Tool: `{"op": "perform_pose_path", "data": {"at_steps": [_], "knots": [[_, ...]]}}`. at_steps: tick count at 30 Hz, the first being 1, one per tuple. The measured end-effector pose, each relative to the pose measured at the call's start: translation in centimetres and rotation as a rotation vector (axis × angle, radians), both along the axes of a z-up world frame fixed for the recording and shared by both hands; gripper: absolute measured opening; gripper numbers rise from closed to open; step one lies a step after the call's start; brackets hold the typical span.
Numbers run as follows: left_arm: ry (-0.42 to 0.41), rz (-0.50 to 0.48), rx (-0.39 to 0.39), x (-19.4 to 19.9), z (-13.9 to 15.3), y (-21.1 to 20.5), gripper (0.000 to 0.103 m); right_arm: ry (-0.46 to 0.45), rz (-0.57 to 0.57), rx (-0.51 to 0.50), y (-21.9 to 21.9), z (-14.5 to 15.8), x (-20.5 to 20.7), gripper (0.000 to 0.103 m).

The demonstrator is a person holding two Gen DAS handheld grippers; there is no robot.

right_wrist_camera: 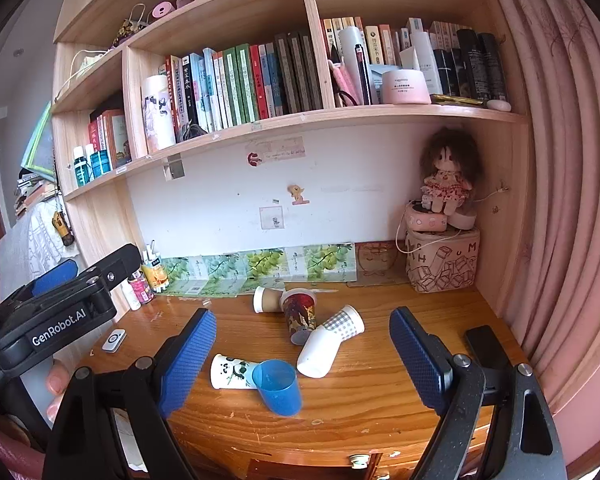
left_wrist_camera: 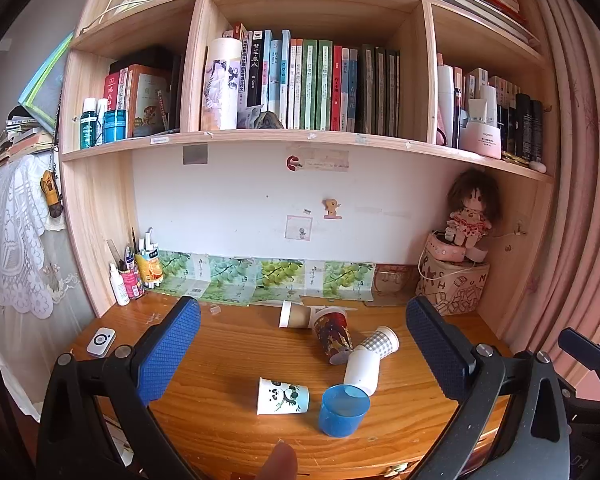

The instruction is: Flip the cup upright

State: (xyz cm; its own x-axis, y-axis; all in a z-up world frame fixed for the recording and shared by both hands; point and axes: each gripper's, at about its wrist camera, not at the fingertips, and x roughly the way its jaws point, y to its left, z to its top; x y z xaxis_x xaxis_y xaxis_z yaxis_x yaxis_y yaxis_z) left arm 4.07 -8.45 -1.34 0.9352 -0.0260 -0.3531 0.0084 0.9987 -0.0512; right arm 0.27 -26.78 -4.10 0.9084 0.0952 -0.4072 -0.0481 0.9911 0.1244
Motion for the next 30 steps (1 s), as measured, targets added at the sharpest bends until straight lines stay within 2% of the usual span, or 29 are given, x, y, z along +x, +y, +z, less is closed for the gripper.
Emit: {"op": "perform_pose_path", "data": {"at_steps": [4, 9, 10, 11, 16, 30], "knots": [[-0.005, 0.008, -0.003, 0.0, -0.1, 0.2, 0.103, -0.016, -0.016, -0.018, 0.0, 0.4, 0.0, 0.089], [-0.006, 0.017, -0.009, 0.0, -0.3, 0.6, 0.103, 0.004, 0.022, -0.046, 0.8, 0.4, 0.5, 0.089], [-0.007, 0.018, -0.009, -0.1, -0.2, 0.7, 0.103, 0.003, 0.021, -0.047, 0.8, 0.5, 0.5, 0.092], [-0.009, 0.021, -0.010, -0.1, -0.2, 0.7, 0.103, -0.004, 0.020, -0.045, 0.8, 0.5, 0.4, 0.103], [-0.010, 0.025, -0.013, -0.1, -0.1, 1.0, 0.103, -0.026, 0.017, -0.054, 0.9, 1.0, 0.1, 0.103], [-0.008, 0.029, -0.021, -0.1, 0.1, 1.5, 0.103, -0.004, 0.033, -0.038, 1.1, 0.7, 0.5, 0.103]]}}
